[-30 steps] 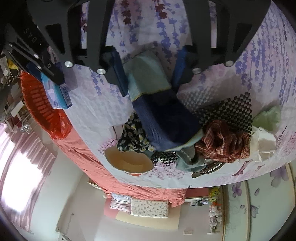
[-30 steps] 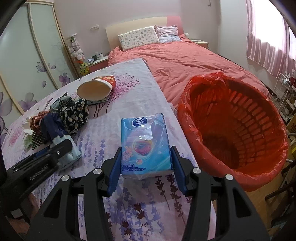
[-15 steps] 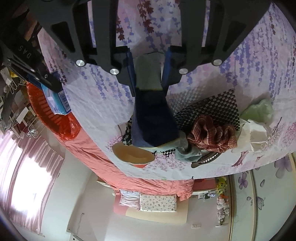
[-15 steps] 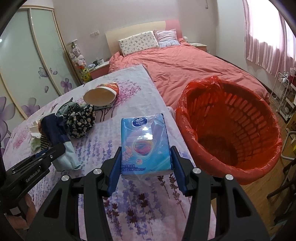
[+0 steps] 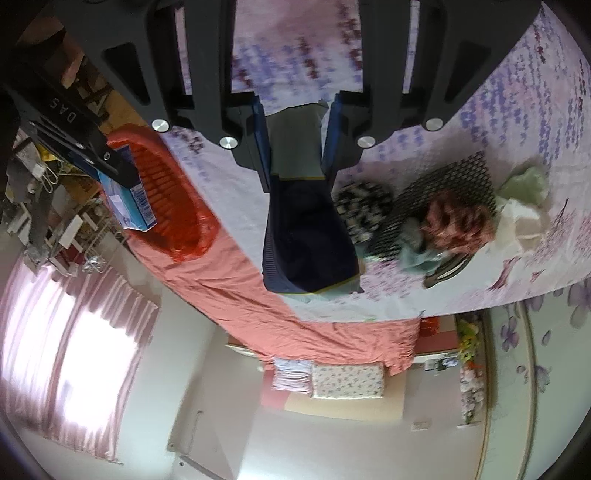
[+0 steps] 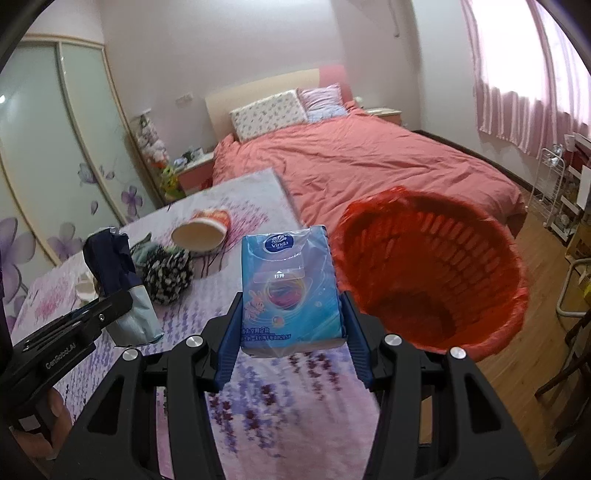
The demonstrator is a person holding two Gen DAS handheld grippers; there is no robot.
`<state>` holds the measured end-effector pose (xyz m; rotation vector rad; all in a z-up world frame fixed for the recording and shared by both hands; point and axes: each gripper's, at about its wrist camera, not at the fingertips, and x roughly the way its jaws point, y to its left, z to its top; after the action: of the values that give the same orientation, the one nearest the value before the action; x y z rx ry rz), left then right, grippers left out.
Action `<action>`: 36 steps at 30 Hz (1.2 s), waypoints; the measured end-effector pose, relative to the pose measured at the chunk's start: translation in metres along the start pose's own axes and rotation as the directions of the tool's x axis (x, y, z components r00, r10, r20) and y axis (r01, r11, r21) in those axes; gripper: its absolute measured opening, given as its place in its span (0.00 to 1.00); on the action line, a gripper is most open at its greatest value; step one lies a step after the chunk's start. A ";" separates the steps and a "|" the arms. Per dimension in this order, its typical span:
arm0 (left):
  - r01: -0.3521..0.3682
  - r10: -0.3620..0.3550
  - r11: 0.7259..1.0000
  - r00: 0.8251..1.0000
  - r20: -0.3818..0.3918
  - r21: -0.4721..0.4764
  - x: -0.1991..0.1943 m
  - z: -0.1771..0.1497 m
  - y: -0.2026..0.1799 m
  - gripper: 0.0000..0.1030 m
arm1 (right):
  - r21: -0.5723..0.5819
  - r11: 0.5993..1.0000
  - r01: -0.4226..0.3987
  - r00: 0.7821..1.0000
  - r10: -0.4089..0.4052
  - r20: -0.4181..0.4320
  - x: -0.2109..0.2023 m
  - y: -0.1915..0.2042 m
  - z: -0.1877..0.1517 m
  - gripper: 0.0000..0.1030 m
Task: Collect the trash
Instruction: 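Grasp the navy-green cloth with the left tool while the right tool carries the tissue pack to the basket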
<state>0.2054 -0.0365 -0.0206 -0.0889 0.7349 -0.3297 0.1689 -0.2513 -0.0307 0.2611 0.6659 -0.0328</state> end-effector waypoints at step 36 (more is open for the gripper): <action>0.173 -0.148 0.970 0.977 -0.154 0.168 0.161 0.038 -0.155 0.53 | 0.234 0.965 0.121 0.986 -0.144 0.084 0.025 -0.139 0.031 0.63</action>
<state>0.3011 -0.2361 -0.0660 0.0471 0.8361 -0.5609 0.1915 -0.3919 -0.0541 0.4334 0.5790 -0.2513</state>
